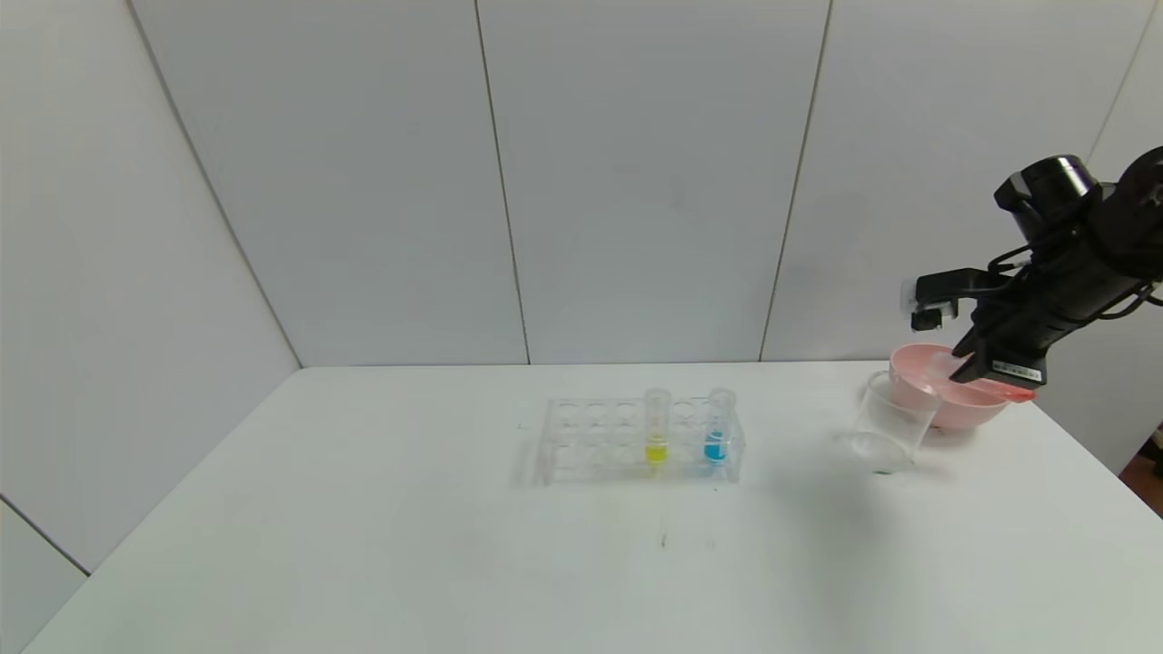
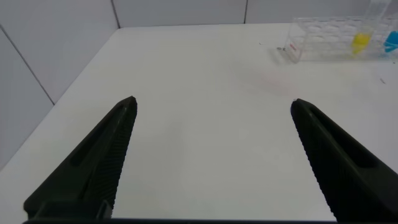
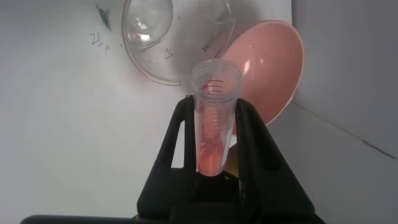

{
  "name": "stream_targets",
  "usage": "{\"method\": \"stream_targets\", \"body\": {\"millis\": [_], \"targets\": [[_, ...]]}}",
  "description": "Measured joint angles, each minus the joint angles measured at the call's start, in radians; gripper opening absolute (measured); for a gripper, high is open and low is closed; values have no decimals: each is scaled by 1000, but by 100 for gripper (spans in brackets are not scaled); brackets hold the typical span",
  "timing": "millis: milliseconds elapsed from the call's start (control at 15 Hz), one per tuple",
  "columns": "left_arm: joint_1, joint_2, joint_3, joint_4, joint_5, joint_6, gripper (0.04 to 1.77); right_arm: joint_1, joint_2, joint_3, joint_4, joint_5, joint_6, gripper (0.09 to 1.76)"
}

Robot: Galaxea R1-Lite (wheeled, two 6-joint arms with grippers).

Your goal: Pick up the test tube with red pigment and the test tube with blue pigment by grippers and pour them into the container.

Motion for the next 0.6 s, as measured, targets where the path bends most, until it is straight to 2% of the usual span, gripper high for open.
{"method": "stream_targets", "body": {"millis": [400,600], "targets": [[0,0,0,0,0,0,176,42,5,0,-25,-136,-47,45],[0,0,0,0,0,0,176,61,6,0,-22,-163,-56,45]]}}
